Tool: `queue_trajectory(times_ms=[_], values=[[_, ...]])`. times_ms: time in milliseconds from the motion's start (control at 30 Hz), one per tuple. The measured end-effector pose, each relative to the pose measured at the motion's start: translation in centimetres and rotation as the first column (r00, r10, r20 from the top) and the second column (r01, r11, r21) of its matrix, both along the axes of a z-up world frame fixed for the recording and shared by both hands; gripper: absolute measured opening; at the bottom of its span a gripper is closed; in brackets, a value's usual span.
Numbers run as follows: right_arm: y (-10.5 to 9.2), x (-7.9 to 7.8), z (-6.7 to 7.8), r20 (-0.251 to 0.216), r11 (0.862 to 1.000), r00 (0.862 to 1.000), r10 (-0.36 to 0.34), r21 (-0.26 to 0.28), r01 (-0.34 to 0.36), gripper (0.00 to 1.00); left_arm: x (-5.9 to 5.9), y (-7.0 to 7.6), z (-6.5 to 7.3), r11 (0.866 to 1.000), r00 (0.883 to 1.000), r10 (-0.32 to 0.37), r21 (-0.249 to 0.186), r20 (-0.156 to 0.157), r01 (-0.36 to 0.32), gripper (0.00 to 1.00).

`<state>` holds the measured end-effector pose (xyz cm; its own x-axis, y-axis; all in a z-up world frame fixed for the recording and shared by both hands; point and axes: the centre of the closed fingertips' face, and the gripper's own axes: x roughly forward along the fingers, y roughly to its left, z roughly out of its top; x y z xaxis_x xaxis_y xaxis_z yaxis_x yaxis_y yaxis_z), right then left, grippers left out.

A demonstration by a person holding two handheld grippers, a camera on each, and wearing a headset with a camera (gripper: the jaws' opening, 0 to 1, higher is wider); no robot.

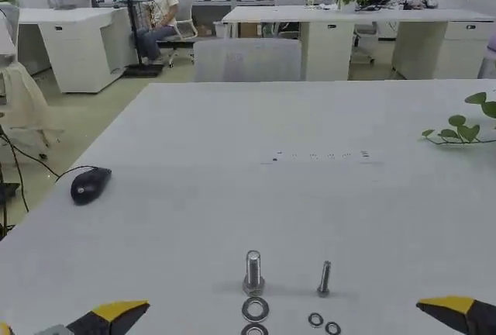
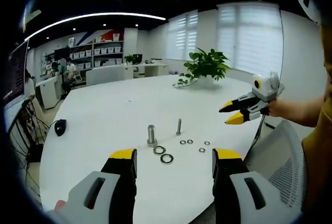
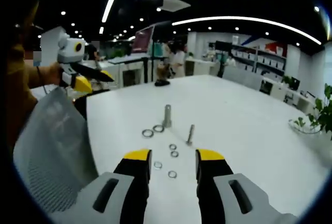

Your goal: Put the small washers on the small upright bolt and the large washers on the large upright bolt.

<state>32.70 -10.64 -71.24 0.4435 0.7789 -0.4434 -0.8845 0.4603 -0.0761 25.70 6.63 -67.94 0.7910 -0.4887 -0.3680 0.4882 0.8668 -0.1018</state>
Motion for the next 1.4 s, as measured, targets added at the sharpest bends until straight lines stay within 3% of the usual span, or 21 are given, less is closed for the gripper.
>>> queue_trajectory(times_ms=[900,1400], values=[[0.5,-0.2,-0.6,-0.011,0.999,0.999,0.03,-0.017,-0.031,0.34,-0.1,0.1,-0.2,1.0,1.0,0.003,0.008,-0.011,-0.003,0.58],[0.3,-0.2,-1.4,-0.019,0.998,0.999,0.043,-0.052,-0.044,0.33,-0.1,0.0,-0.3,1.0,1.0,0.018,0.003,-0.012,-0.018,0.57]])
